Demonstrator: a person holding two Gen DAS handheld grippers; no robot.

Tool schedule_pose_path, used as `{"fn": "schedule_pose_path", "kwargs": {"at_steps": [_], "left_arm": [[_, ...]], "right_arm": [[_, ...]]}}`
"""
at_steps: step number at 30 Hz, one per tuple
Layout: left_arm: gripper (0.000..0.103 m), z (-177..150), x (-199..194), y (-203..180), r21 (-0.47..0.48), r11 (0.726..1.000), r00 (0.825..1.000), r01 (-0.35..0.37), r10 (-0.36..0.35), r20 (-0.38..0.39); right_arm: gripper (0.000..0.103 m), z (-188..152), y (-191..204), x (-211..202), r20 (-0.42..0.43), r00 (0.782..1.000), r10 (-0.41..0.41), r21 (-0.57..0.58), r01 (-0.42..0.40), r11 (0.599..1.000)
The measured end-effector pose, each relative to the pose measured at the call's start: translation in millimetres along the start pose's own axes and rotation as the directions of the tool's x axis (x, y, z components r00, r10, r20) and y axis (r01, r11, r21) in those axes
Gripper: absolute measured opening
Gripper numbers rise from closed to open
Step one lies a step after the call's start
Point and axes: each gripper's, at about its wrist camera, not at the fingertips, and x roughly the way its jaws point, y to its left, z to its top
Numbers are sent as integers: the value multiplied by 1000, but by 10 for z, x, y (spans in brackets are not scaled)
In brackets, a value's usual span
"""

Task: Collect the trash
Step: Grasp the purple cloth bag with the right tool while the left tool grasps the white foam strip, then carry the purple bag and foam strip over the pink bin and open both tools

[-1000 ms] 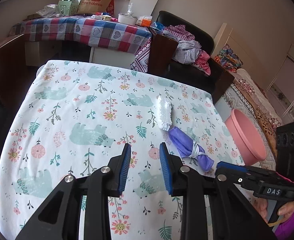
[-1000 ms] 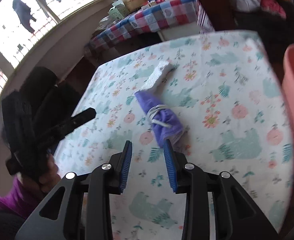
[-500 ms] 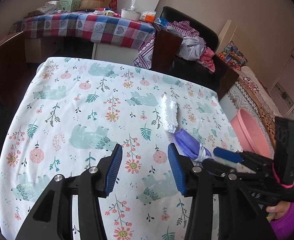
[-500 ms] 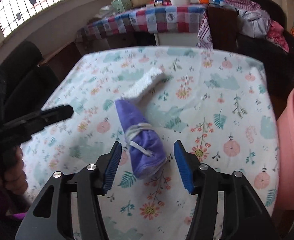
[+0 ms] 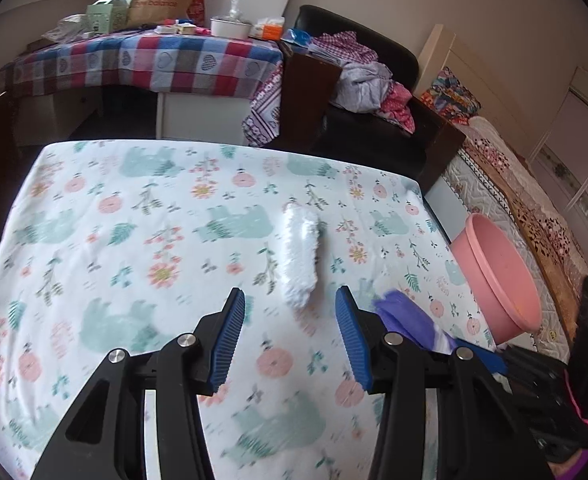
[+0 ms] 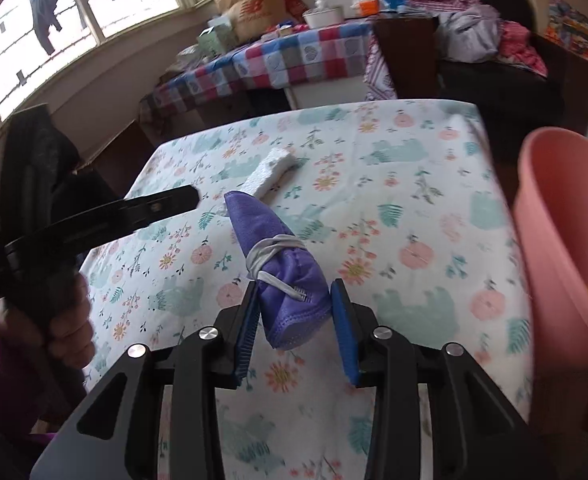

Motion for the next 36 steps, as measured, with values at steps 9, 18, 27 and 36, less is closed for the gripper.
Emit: {"fn": "schedule_pose_path", "kwargs": {"at_steps": [9, 18, 27, 36], "left_arm": [[36, 38, 468, -220, 71, 993, 993, -92, 97, -61], [23, -7, 431, -293, 77, 990, 991, -122, 126, -41], [23, -60, -2, -722, 105, 992, 997, -73, 71, 26], [23, -133, -206, -1330, 174, 984, 997, -38, 25, 71]], "right_arm": [[36, -57, -207, -182, 28, 1000, -10, 61, 8, 998], [36, -101, -318, -283, 53, 999, 7, 85, -11, 996], [36, -137, -409, -474, 109, 994, 12, 110, -24, 994], [36, -173, -650, -792, 177, 984, -20, 156, -8, 988]]}}
